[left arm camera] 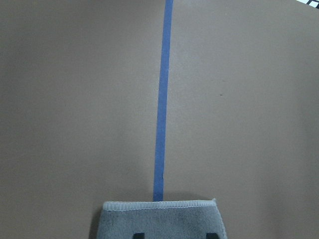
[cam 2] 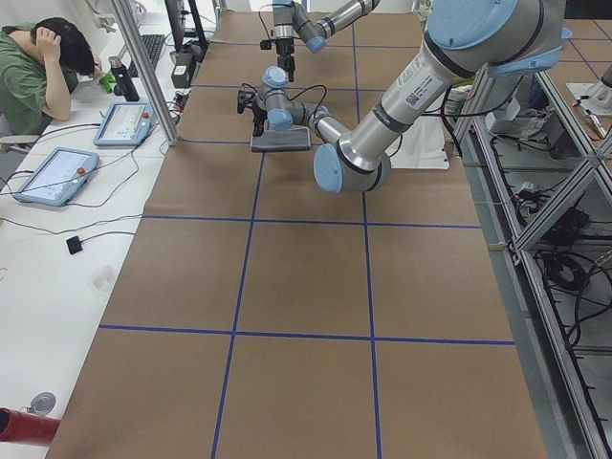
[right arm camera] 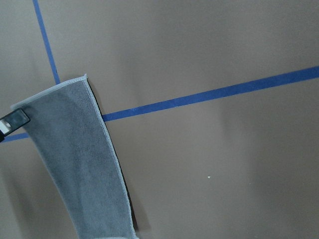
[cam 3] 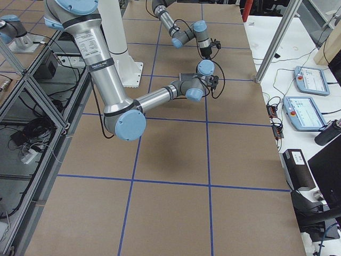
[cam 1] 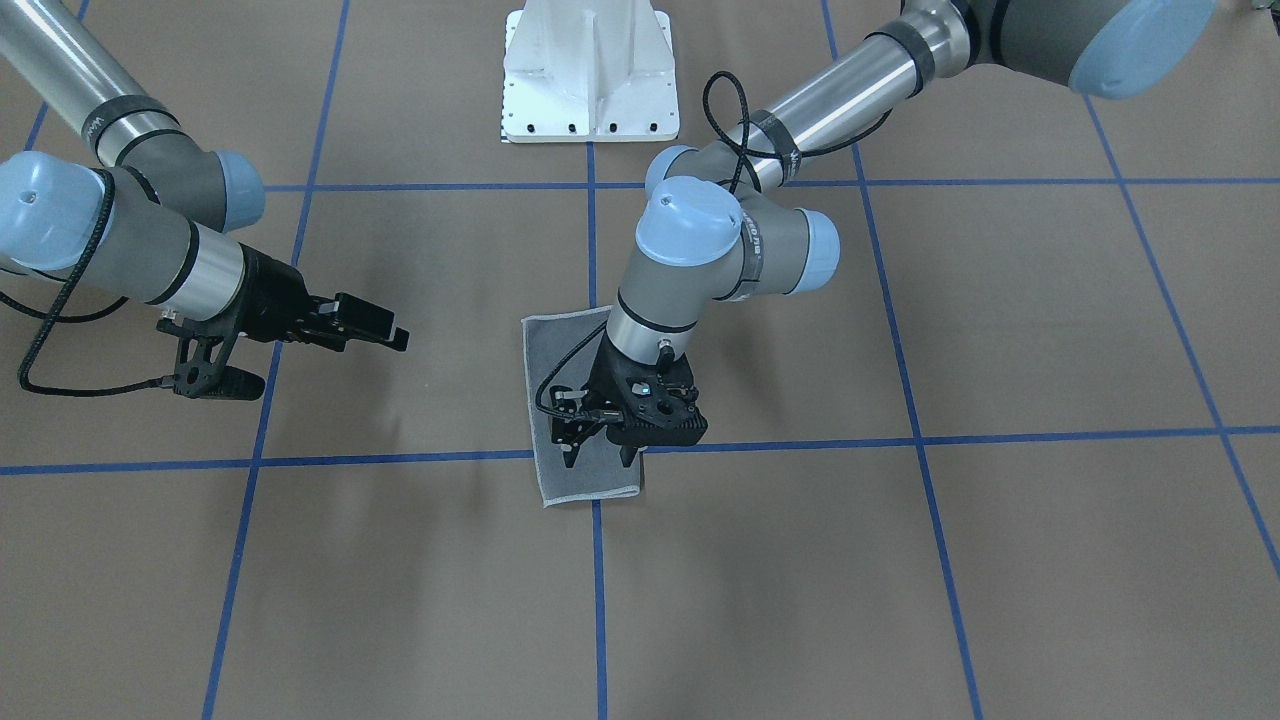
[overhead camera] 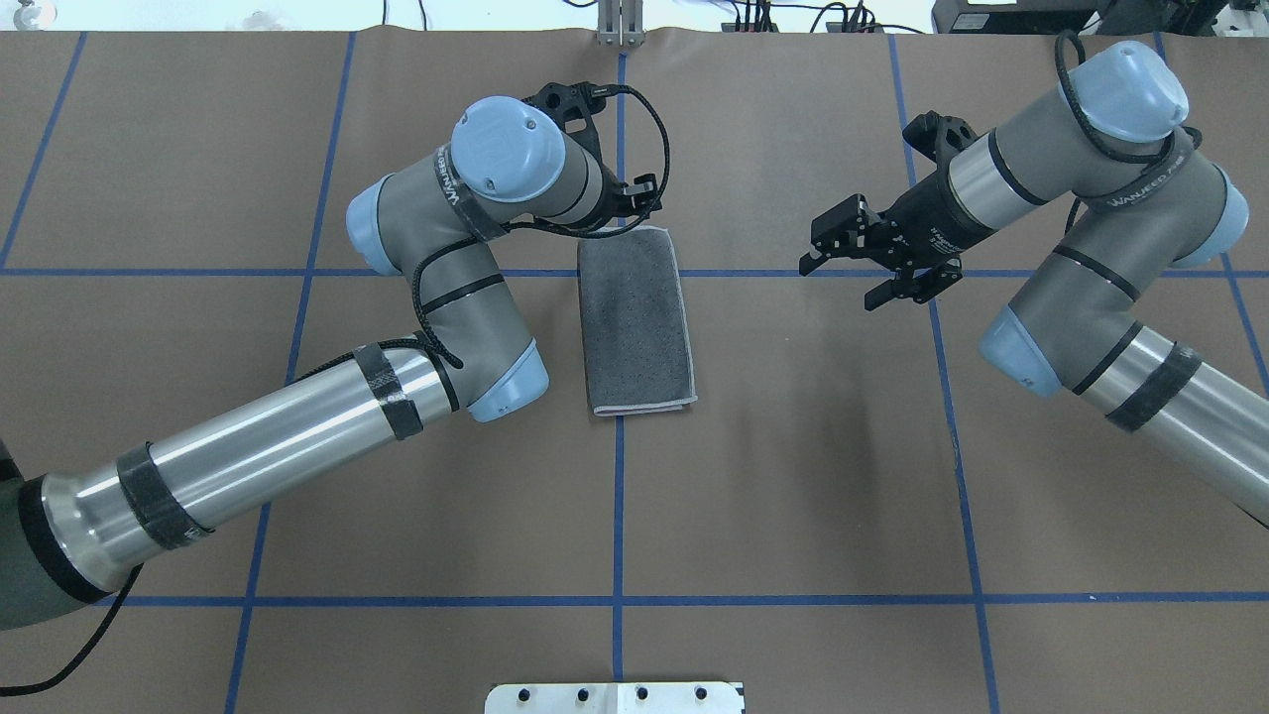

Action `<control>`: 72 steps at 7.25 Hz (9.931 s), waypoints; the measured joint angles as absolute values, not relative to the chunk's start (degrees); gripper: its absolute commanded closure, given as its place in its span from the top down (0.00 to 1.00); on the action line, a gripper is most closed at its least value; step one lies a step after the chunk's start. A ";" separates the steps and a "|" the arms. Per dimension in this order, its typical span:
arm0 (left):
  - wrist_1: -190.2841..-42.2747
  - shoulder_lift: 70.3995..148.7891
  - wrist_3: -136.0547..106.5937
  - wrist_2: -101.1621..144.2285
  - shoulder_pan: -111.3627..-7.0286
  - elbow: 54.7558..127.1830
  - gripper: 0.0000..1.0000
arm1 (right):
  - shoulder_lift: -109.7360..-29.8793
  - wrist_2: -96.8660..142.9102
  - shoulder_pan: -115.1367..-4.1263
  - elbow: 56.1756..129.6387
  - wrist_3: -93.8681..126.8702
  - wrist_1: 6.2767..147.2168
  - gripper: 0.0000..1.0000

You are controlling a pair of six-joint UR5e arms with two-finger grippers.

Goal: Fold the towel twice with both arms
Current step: 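Grasp the strip's far end with the left gripper, then lift the strip's end with the left gripper and fold it over the strip, then lower the folded end onto the towel and open the left gripper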

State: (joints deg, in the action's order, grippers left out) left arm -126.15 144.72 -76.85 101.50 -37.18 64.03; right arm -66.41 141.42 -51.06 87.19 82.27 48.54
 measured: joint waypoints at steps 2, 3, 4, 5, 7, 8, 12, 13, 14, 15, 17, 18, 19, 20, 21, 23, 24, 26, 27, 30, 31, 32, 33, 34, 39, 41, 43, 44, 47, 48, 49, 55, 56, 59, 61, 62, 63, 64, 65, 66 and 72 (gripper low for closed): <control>-124.45 145.13 -79.04 106.00 -37.64 66.34 0.94 | -66.39 141.42 -51.06 87.19 82.27 48.57 1.00; -123.15 144.66 -83.53 106.96 -37.41 68.33 0.96 | -66.37 141.42 -51.07 87.19 82.27 48.59 1.00; -122.69 143.15 -90.01 107.32 -37.05 70.72 0.96 | -66.36 141.42 -51.06 87.19 82.27 48.58 1.00; -122.71 140.32 -97.29 107.41 -36.62 74.32 0.96 | -66.36 141.42 -51.06 87.19 82.26 48.55 1.00; -122.79 133.76 -109.01 105.95 -34.90 81.84 0.96 | -66.39 141.47 -51.06 87.19 82.29 48.52 1.00; -122.81 131.66 -112.69 102.68 -32.34 83.87 0.96 | -66.39 141.49 -51.06 87.19 82.32 48.52 1.00; -122.65 129.98 -116.73 94.93 -25.17 85.12 0.96 | -66.47 141.53 -51.20 87.19 82.27 48.52 1.00; -122.59 129.66 -116.78 94.81 -24.69 85.12 0.95 | -66.46 141.54 -51.22 87.19 82.27 48.52 1.00; -122.57 129.31 -116.80 94.77 -24.35 85.12 0.95 | -66.45 141.53 -51.24 87.19 82.27 48.51 1.00; -122.55 129.13 -116.80 94.75 -24.03 85.11 0.95 | -66.45 141.53 -51.24 87.19 82.27 48.52 1.00; -122.52 129.01 -116.81 94.75 -23.61 84.99 0.87 | -66.46 141.58 -51.24 87.18 82.27 48.52 1.00; -122.52 128.94 -116.79 94.75 -23.27 84.92 0.83 | -66.50 141.59 -51.24 87.14 82.27 48.52 1.00; -122.52 128.90 -116.75 94.75 -22.93 84.81 0.78 | -66.52 141.59 -51.24 87.11 82.27 48.52 1.00; -122.52 128.89 -116.69 94.76 -22.72 84.69 0.74 | -66.53 141.59 -51.24 87.11 82.27 48.52 1.00; -122.52 128.90 -116.54 94.80 -22.61 84.58 0.71 | -66.53 141.59 -51.24 87.11 82.27 48.51 1.00; -122.52 128.93 -116.16 94.85 -22.53 84.49 0.67 | -66.48 141.59 -51.24 87.14 82.27 48.51 1.00; -122.52 128.93 -116.02 94.89 -22.51 84.41 0.65 | -66.46 141.59 -51.24 87.14 82.27 48.52 1.00; -122.52 129.02 -115.86 94.92 -22.51 84.32 0.55 | -66.46 141.59 -51.24 87.11 82.27 48.52 1.00; -122.52 129.07 -115.80 94.92 -22.58 84.30 0.40 | -66.50 141.59 -51.24 87.11 82.17 48.52 1.00; -122.46 129.11 -115.76 94.90 -22.65 84.33 0.00 | -66.53 141.59 -51.24 87.10 81.85 48.51 1.00; -122.44 129.14 -115.77 94.89 -22.72 84.44 0.00 | -66.53 141.59 -51.24 87.08 81.83 48.51 1.00; -122.44 129.20 -115.83 94.90 -22.84 84.63 0.00 | -66.53 141.59 -51.24 87.04 81.83 48.52 1.00; -122.43 129.22 -115.89 94.96 -23.02 84.90 0.00 | -66.53 141.57 -51.24 87.03 81.83 48.52 1.00; -122.39 129.15 -115.89 95.12 -23.30 85.62 0.00 | -66.53 141.55 -51.24 87.02 81.83 48.52 1.00; -122.17 125.28 -115.94 95.51 -23.58 90.82 0.00 | -66.56 141.52 -51.24 86.85 81.83 48.52 1.00; -122.17 125.64 -116.34 95.36 -23.36 90.91 0.00 | -66.59 141.53 -51.24 86.71 81.83 48.52 1.00; -122.17 126.16 -116.73 94.98 -24.47 90.74 0.00 | -66.52 141.51 -51.24 86.67 81.83 48.52 1.00; -122.19 126.51 -117.07 94.89 -25.64 90.45 0.00 | -66.48 141.50 -51.24 86.67 81.83 48.51 1.00; -122.70 129.45 -118.73 94.91 -28.53 85.52 0.00 | -66.45 141.50 -51.24 86.66 81.83 48.52 1.00; -122.80 130.69 -118.87 94.92 -28.99 83.95 0.00 | -66.39 141.50 -51.24 86.66 81.82 48.52 1.00; -122.85 131.49 -118.98 94.94 -29.43 83.25 0.00 | -66.33 141.50 -51.24 86.66 81.83 48.52 1.00; -125.13 136.15 -120.63 95.04 -32.34 78.09 0.00 | -66.23 141.43 -51.15 86.66 81.83 48.52 1.00; -125.91 137.88 -121.01 95.02 -32.60 75.81 0.00 | -66.26 141.42 -51.15 86.66 81.83 48.51 1.00; -127.04 139.50 -122.48 95.01 -34.34 72.24 0.00 | -66.22 141.34 -51.15 86.66 81.83 48.52 1.00; -129.83 139.90 -124.11 94.95 -35.07 68.78 0.00 | -66.19 141.33 -51.15 86.66 81.83 48.51 1.00; -130.55 140.33 -125.01 94.93 -35.24 67.62 0.00 | -66.18 141.33 -51.15 86.66 81.83 48.52 1.00; -130.82 140.75 -125.44 94.93 -35.29 66.99 0.00 | -66.19 141.33 -51.15 86.66 81.82 48.52 1.00; -130.91 141.27 -125.62 94.92 -35.31 66.33 0.00 | -66.23 141.31 -51.15 86.66 81.83 48.51 1.00; -130.94 142.05 -125.71 94.92 -35.33 65.28 0.00 | -66.26 141.29 -51.15 86.66 81.83 48.52 1.00; -130.97 142.67 -125.75 94.90 -35.33 64.22 0.00 | -66.26 141.29 -51.15 86.66 81.83 48.52 1.00; -131.29 143.70 -126.36 93.23 -35.28 62.14 1.00 | -66.09 141.24 -51.15 86.66 81.85 48.52 1.00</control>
